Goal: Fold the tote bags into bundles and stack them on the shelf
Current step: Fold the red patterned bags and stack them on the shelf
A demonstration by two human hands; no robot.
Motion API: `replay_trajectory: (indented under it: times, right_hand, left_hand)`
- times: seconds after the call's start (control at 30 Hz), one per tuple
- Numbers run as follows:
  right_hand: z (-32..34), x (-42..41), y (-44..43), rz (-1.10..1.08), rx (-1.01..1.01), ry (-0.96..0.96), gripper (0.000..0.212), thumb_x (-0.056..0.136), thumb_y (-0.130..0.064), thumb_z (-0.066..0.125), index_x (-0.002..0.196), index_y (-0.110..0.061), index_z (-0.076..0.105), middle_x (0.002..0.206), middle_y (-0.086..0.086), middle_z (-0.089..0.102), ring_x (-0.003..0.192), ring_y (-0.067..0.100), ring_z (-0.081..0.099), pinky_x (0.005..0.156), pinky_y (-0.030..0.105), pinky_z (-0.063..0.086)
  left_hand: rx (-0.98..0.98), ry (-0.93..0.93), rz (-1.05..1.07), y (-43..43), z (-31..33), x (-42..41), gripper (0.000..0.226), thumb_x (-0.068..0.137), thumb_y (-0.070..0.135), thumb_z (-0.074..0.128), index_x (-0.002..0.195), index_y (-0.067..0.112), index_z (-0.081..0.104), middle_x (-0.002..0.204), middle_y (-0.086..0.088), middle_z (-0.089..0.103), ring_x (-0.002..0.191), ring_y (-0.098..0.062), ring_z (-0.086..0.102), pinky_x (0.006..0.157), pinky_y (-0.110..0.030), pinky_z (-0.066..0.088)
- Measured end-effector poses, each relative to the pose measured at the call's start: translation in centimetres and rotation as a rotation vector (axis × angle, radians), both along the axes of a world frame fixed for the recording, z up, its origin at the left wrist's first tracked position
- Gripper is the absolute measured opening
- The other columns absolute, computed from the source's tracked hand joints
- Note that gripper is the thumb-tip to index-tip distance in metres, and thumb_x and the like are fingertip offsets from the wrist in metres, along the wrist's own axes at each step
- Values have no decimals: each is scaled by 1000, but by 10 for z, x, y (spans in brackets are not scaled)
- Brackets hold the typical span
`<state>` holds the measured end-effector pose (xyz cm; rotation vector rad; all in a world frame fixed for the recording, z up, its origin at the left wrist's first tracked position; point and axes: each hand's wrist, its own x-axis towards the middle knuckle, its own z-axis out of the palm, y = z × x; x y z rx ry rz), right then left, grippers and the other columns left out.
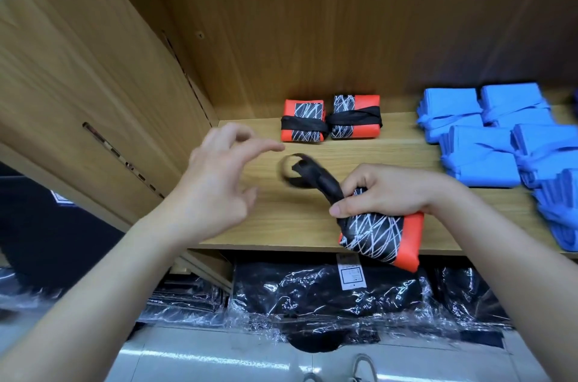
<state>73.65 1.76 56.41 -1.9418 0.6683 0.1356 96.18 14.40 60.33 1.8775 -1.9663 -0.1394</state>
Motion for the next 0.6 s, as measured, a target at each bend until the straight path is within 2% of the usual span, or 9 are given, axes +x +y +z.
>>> replay_trajectory:
  times: [0.07,0.13,0.2,0.23,0.3,0.37,0.43,0.53,0.6]
  right_hand:
    - [-3,1,-2,20,-54,-5,42,85,-44,70,57,-16,56,60,-1,46,57,14,41,61,32,33]
    - [-4,5,0,46,-98,-13,39,81,-50,68,63,-17,61,64,2,51,62,19,45,67,34,38]
    - [-3,10,2,84,-113,-31,29,84,-43,70,75,-15,65,73,4,61,71,24,55,76,35,46]
    - [-1,11,3,102,-118,-21,25,85,-38,71,76,-15,65,71,1,61,71,22,56,75,34,46]
    - [4,9,3,132,-147,43,32,86,-37,71,63,-17,59,57,-7,48,55,10,44,61,29,37]
    - [6,5,1,136,-142,82,37,86,-37,71,58,-18,56,53,-10,42,51,6,37,57,26,31]
    - [7,2,0,137,-122,84,36,86,-38,70,60,-16,59,55,-10,44,54,7,40,60,27,33]
    - [7,2,1,140,-69,60,31,87,-37,70,73,-9,67,63,-7,53,62,9,48,67,31,38]
    - [7,1,1,141,-6,44,29,88,-33,70,79,-5,69,68,-2,60,65,11,52,69,31,41]
  left_hand:
    - [-167,-233,-130,4,-5,-6,60,71,5,73,125,26,59,132,-4,48,127,-25,41,104,-52,32]
    - [-247,-315,-304,5,-12,-25,47,77,16,70,122,20,60,131,-8,53,124,-28,47,104,-50,34]
    - [-275,-415,-395,1,-22,-45,37,85,27,63,121,20,57,127,-6,57,121,-26,51,106,-46,35]
    - [-283,-441,-405,-2,-28,-49,33,88,29,61,119,20,57,122,-4,60,118,-26,54,107,-44,35]
    - [-293,-439,-404,-8,-32,-48,30,87,29,63,115,23,56,107,0,64,105,-24,60,106,-42,36]
    - [-281,-427,-409,-11,-32,-42,29,84,29,66,112,25,59,96,4,64,95,-21,61,103,-43,36]
    - [-258,-442,-418,-11,-32,-38,30,81,27,70,111,23,65,90,5,65,89,-21,61,99,-44,39]
    - [-193,-454,-418,-12,-32,-34,34,83,29,60,116,21,65,88,4,64,85,-21,58,95,-41,41]
    - [-204,-466,-418,-14,-36,-32,38,80,24,69,118,20,63,89,2,62,86,-23,57,94,-42,40]
